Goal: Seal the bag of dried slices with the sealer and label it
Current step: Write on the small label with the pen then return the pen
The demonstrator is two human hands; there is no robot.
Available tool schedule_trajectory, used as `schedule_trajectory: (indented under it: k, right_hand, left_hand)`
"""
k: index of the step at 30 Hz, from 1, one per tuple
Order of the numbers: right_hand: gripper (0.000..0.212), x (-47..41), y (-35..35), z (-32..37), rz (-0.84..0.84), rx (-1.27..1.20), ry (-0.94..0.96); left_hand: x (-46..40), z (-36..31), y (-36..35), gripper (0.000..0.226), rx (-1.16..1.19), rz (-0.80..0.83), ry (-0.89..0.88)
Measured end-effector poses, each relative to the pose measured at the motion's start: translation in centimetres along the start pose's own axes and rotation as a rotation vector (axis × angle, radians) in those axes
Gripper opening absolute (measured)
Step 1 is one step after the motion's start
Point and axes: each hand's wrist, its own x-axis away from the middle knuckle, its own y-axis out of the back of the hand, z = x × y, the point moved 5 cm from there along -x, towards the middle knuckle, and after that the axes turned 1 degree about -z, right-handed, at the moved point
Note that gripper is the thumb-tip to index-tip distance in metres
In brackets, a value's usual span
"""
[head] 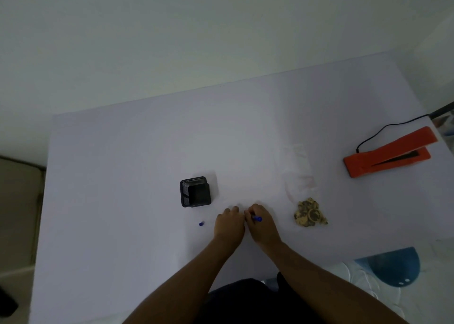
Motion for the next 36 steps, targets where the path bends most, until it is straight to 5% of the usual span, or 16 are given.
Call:
schedule_trajectory:
  k: [36]
  right_hand:
    - [0.022,0.1,-0.1,1.0,-0.032,-0.067,-0.014]
  left_hand:
    - [0.2,-0.1,0.2,0.018,0.013,0.021,0.0]
